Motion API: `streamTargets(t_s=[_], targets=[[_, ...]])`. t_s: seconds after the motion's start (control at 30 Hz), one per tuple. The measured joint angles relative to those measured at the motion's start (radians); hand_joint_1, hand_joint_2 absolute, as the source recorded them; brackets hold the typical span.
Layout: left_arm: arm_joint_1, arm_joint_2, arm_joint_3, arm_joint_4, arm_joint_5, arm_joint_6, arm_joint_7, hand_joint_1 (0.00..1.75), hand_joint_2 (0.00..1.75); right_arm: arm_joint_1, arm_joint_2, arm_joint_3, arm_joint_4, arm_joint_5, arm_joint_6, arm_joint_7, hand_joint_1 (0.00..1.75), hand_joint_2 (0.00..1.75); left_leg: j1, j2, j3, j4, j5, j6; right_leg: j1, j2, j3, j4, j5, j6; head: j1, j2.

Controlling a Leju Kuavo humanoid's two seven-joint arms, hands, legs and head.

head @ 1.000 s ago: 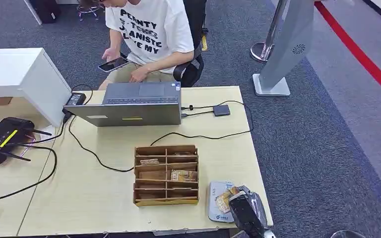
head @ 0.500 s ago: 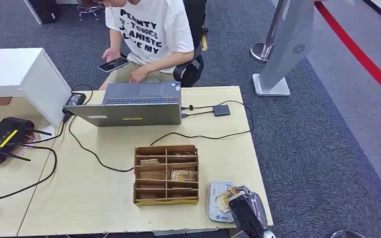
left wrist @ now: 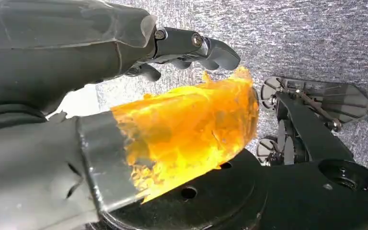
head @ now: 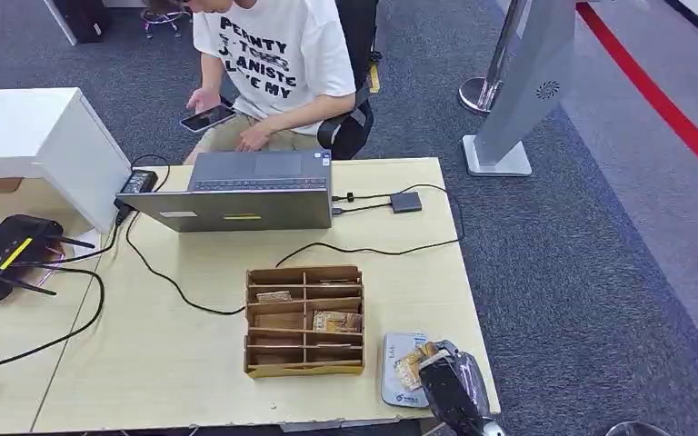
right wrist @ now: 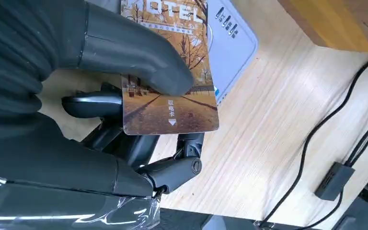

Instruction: Pass the card to the sensor for recognition and then transmit it.

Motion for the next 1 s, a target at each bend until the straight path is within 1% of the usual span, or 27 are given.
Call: streamTargets(t_s=[0.37, 0.5, 0.67, 0.93, 1.0], targets=[[0.0, 0.0, 0.0, 0.0, 0.0, 0.0, 0.0, 0.0, 0.0, 0.0, 0.0, 0.0, 0.0, 0.001, -0.002, 0.0, 1.75, 1.75, 0.0, 0.0, 0.0, 0.0, 0.0, 0.0, 0.0, 0.0, 0.0, 0.0, 0.0, 0.0, 0.0, 0.0], [0.0, 0.0, 0.0, 0.0, 0.0, 0.003, -0.002, 0.0, 0.0, 0.002, 0.0, 0.0, 0.0, 0.01, -0.018, -0.005, 1.75, 1.75, 0.0, 0.0, 0.0, 0.0, 0.0, 0.0, 0.0, 0.0, 0.0, 0.0, 0.0, 0.0, 0.0, 0.0], [0.0, 0.0, 0.002, 0.0, 0.003, 0.009, -0.003, 0.0, 0.0, 0.013, 0.005, -0.003, -0.016, 0.095, -0.058, -0.015, 1.75, 1.75, 0.0, 0.0, 0.0, 0.0, 0.0, 0.0, 0.0, 0.0, 0.0, 0.0, 0.0, 0.0, 0.0, 0.0], [0.0, -0.001, 0.003, 0.0, 0.003, 0.01, -0.003, 0.0, 0.0, 0.024, 0.018, -0.011, -0.034, 0.121, -0.062, -0.014, 1.75, 1.75, 0.0, 0.0, 0.0, 0.0, 0.0, 0.0, 0.0, 0.0, 0.0, 0.0, 0.0, 0.0, 0.0, 0.0], [0.0, -0.001, 0.005, 0.0, 0.003, 0.01, -0.003, 0.0, 0.0, 0.032, 0.027, -0.026, -0.036, 0.163, -0.062, -0.022, 1.75, 1.75, 0.0, 0.0, 0.0, 0.0, 0.0, 0.0, 0.0, 0.0, 0.0, 0.0, 0.0, 0.0, 0.0, 0.0]])
